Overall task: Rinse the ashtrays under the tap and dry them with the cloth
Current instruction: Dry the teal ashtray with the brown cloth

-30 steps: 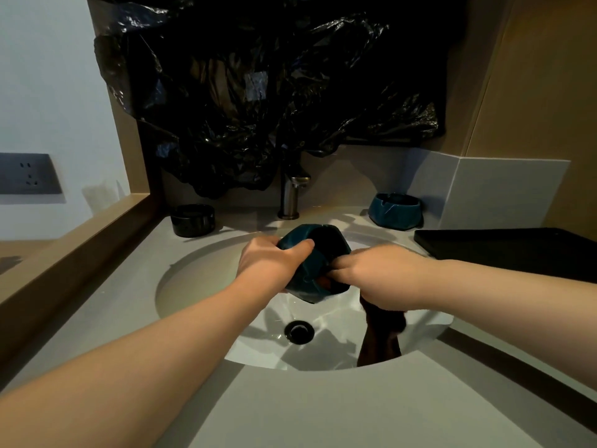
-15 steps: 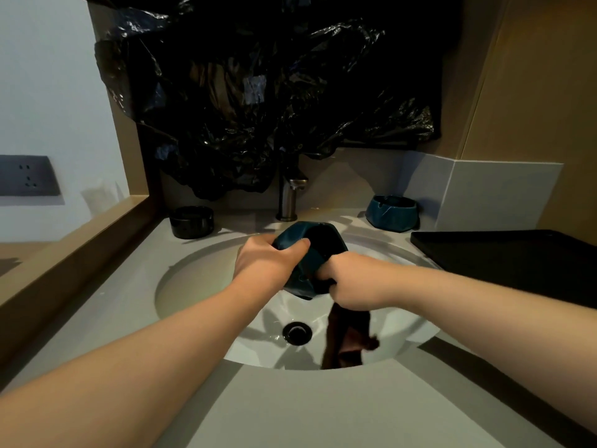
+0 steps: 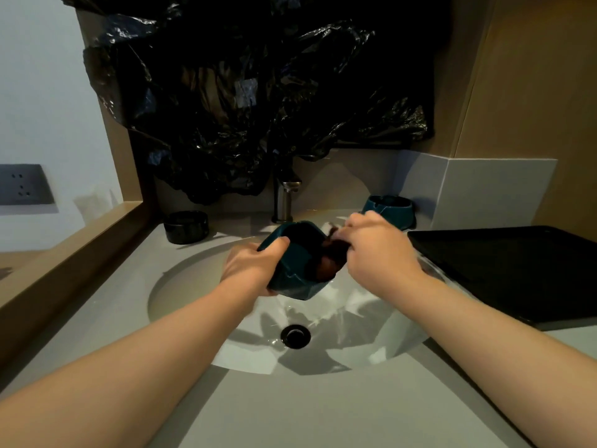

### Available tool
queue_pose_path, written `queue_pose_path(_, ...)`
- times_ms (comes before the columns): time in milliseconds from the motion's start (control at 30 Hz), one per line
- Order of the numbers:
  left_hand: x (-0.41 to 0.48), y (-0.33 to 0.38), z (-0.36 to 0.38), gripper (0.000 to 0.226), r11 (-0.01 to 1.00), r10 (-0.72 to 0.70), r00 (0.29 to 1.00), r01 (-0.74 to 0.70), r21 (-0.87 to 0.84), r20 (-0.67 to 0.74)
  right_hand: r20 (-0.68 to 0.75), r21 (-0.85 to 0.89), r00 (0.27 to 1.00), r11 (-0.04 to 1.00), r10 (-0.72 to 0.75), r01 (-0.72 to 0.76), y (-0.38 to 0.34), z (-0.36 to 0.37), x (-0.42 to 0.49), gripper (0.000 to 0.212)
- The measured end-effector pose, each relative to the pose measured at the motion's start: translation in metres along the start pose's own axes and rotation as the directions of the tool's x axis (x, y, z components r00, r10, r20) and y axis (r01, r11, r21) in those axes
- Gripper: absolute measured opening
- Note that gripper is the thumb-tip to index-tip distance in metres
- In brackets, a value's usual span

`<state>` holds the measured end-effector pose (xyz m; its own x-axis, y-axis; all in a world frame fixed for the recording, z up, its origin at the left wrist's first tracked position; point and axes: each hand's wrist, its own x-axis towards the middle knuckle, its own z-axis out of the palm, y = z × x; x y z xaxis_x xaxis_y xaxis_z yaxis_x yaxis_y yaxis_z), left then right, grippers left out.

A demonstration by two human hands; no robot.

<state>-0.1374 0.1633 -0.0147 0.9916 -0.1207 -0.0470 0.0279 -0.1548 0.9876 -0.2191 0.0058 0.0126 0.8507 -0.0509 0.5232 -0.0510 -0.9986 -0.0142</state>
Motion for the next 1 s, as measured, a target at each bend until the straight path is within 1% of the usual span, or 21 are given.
queue_pose_path(33,0.000,-0.001,-0.001,0.027,0.999,-0.018,1.000,0.018,-0.035,0.000,-0.045,0.191,0.982,0.966,0.185,-0.174,0.006,-0.004,-0.001,0.040)
queue_pose_path(67,-0.001,-0.001,-0.001,0.025,0.997,-0.031,0.999,0.031,-0.075,0.007,-0.021,0.319,0.940,0.894,0.340,-0.316,0.012,-0.006,0.002,0.037)
queue_pose_path(100,-0.001,-0.001,-0.001,0.023,0.993,-0.042,0.999,0.044,-0.113,0.020,0.047,0.415,0.885,0.797,0.463,-0.439,0.019,-0.005,0.006,0.032)
queue_pose_path(133,-0.003,-0.001,0.000,0.021,0.986,-0.052,0.998,0.058,-0.154,0.038,0.146,0.468,0.829,0.701,0.539,-0.539,0.025,-0.004,0.009,0.024)
queue_pose_path(167,-0.003,-0.001,0.001,0.019,0.976,-0.064,0.996,0.075,-0.205,0.061,0.260,0.493,0.754,0.589,0.603,-0.641,0.027,-0.002,0.012,0.018)
queue_pose_path(200,-0.004,0.000,0.003,0.018,0.960,-0.078,0.993,0.098,-0.261,0.087,0.389,0.496,0.664,0.463,0.638,-0.735,0.026,-0.001,0.015,0.020)
queue_pose_path(233,-0.005,0.000,0.005,0.019,0.942,-0.089,0.989,0.121,-0.314,0.116,0.509,0.501,0.597,0.350,0.620,-0.791,0.023,-0.001,0.016,0.032)
queue_pose_path(267,-0.006,-0.001,0.008,0.023,0.925,-0.094,0.985,0.140,-0.353,0.145,0.580,0.507,0.573,0.294,0.580,-0.811,0.021,0.003,0.016,0.048)
queue_pose_path(300,-0.007,-0.002,0.010,0.027,0.917,-0.091,0.981,0.149,-0.370,0.170,0.590,0.508,0.595,0.322,0.547,-0.799,0.018,0.007,0.015,0.060)
queue_pose_path(333,-0.008,-0.003,0.013,0.030,0.919,-0.077,0.978,0.144,-0.368,0.192,0.556,0.503,0.640,0.399,0.530,-0.767,0.014,0.010,0.014,0.066)
queue_pose_path(367,-0.009,-0.004,0.015,0.032,0.924,-0.054,0.976,0.129,-0.360,0.211,0.494,0.487,0.694,0.494,0.524,-0.720,0.012,0.014,0.013,0.064)
queue_pose_path(433,-0.011,-0.005,0.016,0.032,0.934,-0.008,0.973,0.091,-0.346,0.232,0.402,0.401,0.774,0.666,0.489,-0.629,0.010,0.018,0.011,0.049)
queue_pose_path(500,-0.012,-0.004,0.016,0.031,0.945,0.007,0.963,0.082,-0.316,0.271,0.373,0.322,0.802,0.746,0.466,-0.583,0.013,0.016,0.015,0.041)
queue_pose_path(533,-0.013,-0.004,0.016,0.032,0.960,0.008,0.953,0.077,-0.268,0.302,0.357,0.274,0.814,0.782,0.458,-0.560,0.015,0.013,0.017,0.037)
queue_pose_path(600,-0.014,-0.005,0.015,0.038,0.995,-0.008,0.926,0.046,-0.093,0.377,0.304,0.178,0.851,0.852,0.428,-0.492,0.019,0.006,0.020,0.031)
queue_pose_path(633,-0.014,-0.005,0.015,0.043,1.000,-0.022,0.912,0.028,-0.010,0.411,0.274,0.128,0.877,0.889,0.395,-0.441,0.021,0.002,0.021,0.028)
queue_pose_path(700,-0.013,-0.005,0.013,0.053,0.999,-0.026,0.892,0.002,0.054,0.451,0.226,0.013,0.931,0.955,0.285,-0.296,0.021,-0.007,0.020,0.026)
queue_pose_path(767,-0.010,-0.004,0.010,0.062,0.997,0.011,0.895,-0.044,0.064,0.446,0.198,-0.103,0.972,0.989,0.124,-0.105,0.021,-0.011,0.017,0.024)
queue_pose_path(800,-0.008,-0.003,0.008,0.065,0.994,0.027,0.897,-0.070,0.081,0.441,0.194,-0.163,0.980,0.987,0.035,-0.003,0.020,-0.011,0.015,0.022)
queue_pose_path(867,-0.006,-0.002,0.005,0.061,0.985,0.039,0.887,-0.112,0.133,0.461,0.222,-0.243,0.968,0.955,-0.113,0.168,0.018,-0.009,0.012,0.018)
queue_pose_path(1000,-0.007,-0.001,0.001,0.035,0.961,0.007,0.854,-0.150,0.232,0.521,0.293,-0.263,0.931,0.918,-0.218,0.298,0.014,-0.008,0.012,0.020)
